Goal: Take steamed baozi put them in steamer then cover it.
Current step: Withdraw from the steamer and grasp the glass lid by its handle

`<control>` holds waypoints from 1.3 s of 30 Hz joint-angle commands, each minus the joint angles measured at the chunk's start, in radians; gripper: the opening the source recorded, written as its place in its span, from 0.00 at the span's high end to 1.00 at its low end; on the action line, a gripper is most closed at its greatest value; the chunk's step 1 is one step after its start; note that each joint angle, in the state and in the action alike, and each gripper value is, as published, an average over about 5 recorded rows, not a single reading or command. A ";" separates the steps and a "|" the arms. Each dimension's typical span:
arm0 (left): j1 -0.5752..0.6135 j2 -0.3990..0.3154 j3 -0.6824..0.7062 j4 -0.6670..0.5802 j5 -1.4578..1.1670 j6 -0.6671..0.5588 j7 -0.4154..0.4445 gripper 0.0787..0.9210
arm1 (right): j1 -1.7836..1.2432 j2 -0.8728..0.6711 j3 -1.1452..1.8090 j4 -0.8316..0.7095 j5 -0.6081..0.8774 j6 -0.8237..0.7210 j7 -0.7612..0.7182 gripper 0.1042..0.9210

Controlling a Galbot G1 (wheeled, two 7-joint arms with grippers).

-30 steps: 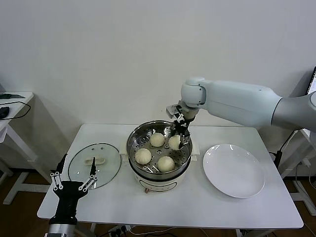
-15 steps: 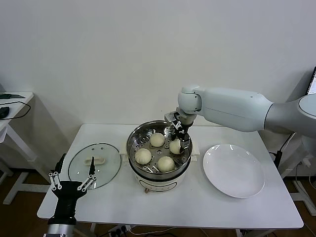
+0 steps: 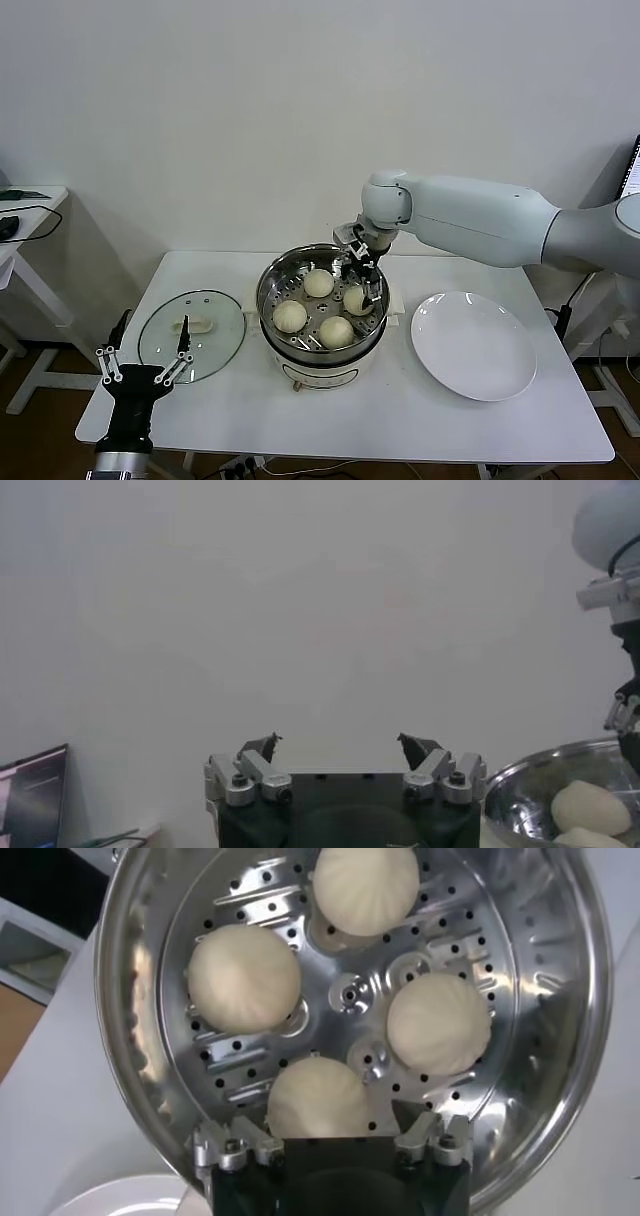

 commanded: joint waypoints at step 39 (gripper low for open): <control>-0.397 0.158 0.031 0.693 0.941 -0.071 -0.096 0.12 | -1.720 -0.114 1.749 0.337 0.019 0.542 1.373 0.12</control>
